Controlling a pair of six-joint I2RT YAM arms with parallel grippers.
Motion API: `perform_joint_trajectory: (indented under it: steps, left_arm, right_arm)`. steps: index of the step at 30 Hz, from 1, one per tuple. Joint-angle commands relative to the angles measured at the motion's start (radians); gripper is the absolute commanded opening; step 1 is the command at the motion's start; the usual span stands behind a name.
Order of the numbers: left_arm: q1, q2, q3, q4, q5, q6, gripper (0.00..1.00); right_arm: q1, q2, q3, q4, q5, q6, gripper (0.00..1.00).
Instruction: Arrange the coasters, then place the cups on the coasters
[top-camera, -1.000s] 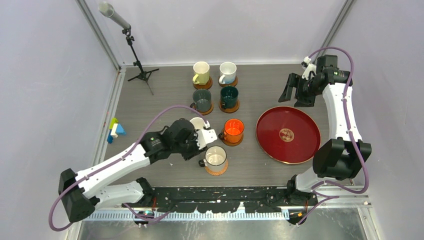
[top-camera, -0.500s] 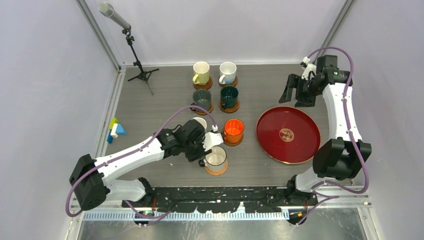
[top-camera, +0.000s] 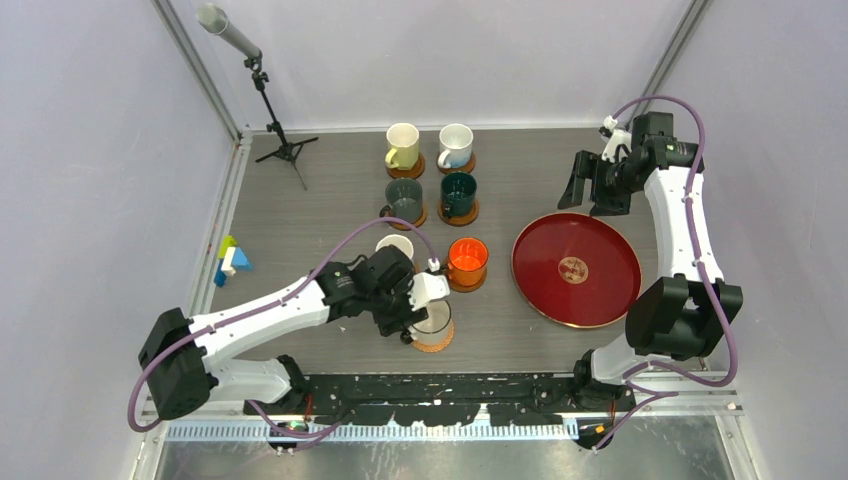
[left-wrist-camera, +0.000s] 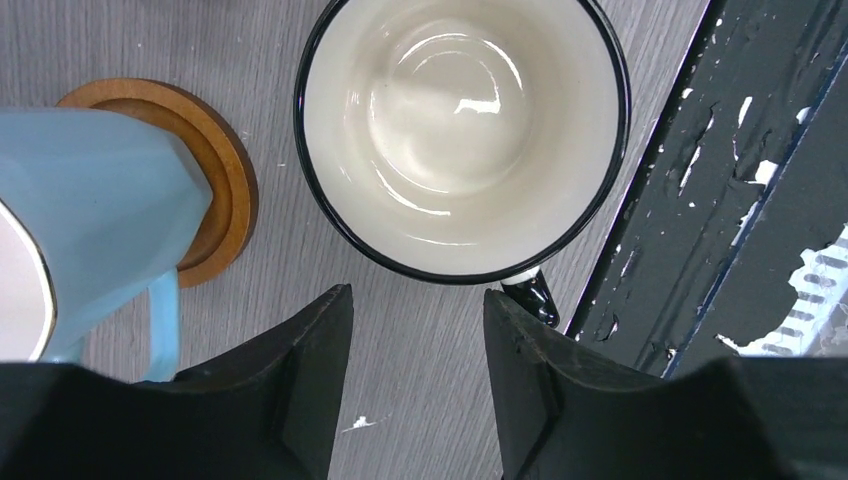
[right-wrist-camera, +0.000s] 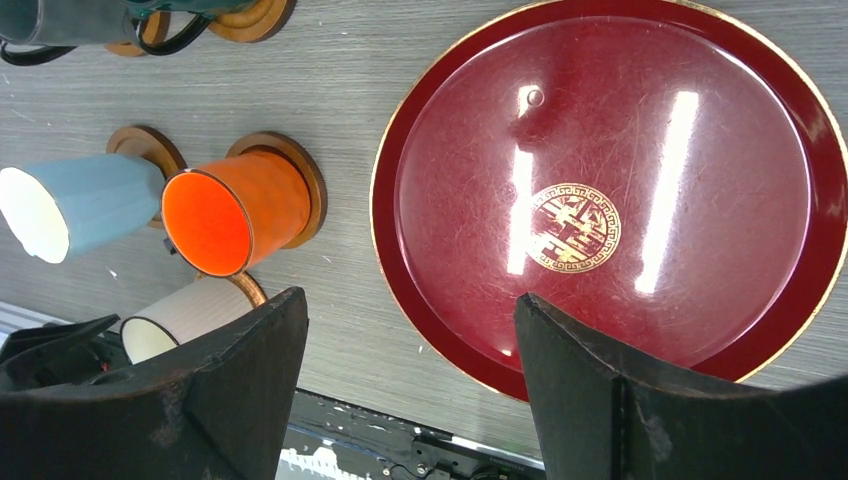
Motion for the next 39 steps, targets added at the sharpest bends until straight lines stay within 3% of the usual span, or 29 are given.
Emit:
perform_joint_trajectory:
  steps: [1, 10, 17, 23, 31, 39]
  left_arm:
    - [0.003, -0.034, 0.043, -0.038, -0.027, 0.004, 0.54]
    - [0.144, -0.093, 0.233, -0.161, -0.027, 0.041, 0.65]
    - [0.325, -0.070, 0.368, -0.212, 0.000, 0.044, 0.77]
    - [0.475, -0.054, 0.394, -0.205, 0.070, 0.012, 0.87]
    - [0.639, -0.038, 0.368, -0.147, 0.168, -0.017, 0.89]
    - [0.768, 0.034, 0.364, -0.088, 0.240, -0.034, 0.89]
  right_arm:
    - [0.006, -0.020, 0.004, -0.018, 0.006, -0.054, 0.80]
    - [0.009, -0.011, -0.108, -0.045, 0.145, -0.232, 0.79]
    - [0.049, 0.072, -0.222, 0.116, 0.234, -0.249, 0.79]
    - [0.116, 0.200, -0.235, 0.249, 0.305, -0.222, 0.79]
    - [0.158, 0.424, -0.120, 0.333, 0.376, -0.195, 0.79]
    - [0.160, 0.666, 0.160, 0.364, 0.443, -0.167, 0.79]
